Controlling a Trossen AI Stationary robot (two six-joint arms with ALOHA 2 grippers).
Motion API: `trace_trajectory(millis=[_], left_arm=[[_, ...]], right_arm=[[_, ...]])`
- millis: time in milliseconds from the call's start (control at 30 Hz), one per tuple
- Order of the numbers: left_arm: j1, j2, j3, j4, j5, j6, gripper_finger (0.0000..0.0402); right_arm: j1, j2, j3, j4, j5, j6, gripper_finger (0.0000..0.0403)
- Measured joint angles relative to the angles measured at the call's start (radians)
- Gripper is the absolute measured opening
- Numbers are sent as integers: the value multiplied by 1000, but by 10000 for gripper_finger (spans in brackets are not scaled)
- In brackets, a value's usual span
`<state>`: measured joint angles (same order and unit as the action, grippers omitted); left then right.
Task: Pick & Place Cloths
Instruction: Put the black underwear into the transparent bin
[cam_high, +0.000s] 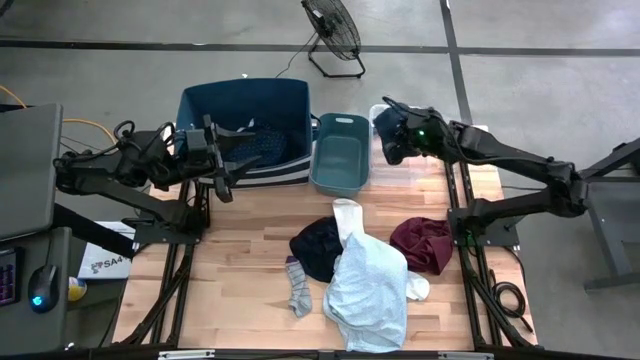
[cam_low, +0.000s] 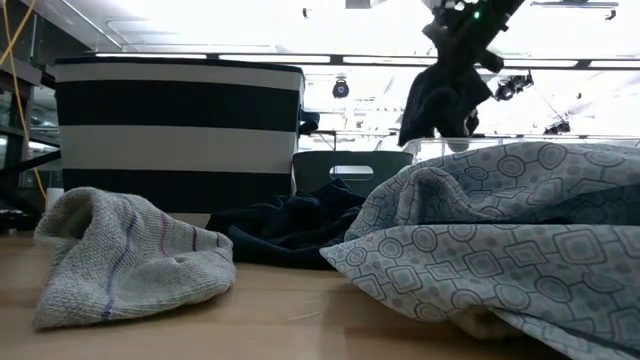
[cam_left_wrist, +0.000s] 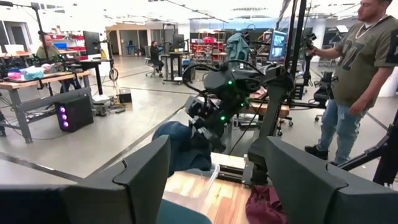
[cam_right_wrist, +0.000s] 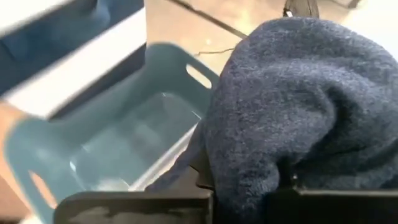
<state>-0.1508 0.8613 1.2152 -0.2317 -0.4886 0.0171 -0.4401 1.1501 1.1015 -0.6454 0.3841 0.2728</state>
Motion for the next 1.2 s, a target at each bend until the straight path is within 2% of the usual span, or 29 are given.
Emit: trace_trajectory(millis=[267, 500, 867, 1033, 1200], left_arm=[[0, 0, 0, -36, 0, -23, 255], [0, 0, 0, -42, -1, -49, 255], [0, 0, 0, -60, -4, -52, 255], [0, 0, 0, -60, -4, -58, 255], [0, 0, 0, -65, -4, -79, 255]], right_arm=[[-54, 94, 0, -79, -20, -307, 4], [-88, 172, 0, -202, -17, -396, 4], [-128, 294, 0, -213, -32, -553, 4], [-182, 349, 0, -211, -96, -614, 4], [-246, 382, 1, -214, -225, -612, 4]])
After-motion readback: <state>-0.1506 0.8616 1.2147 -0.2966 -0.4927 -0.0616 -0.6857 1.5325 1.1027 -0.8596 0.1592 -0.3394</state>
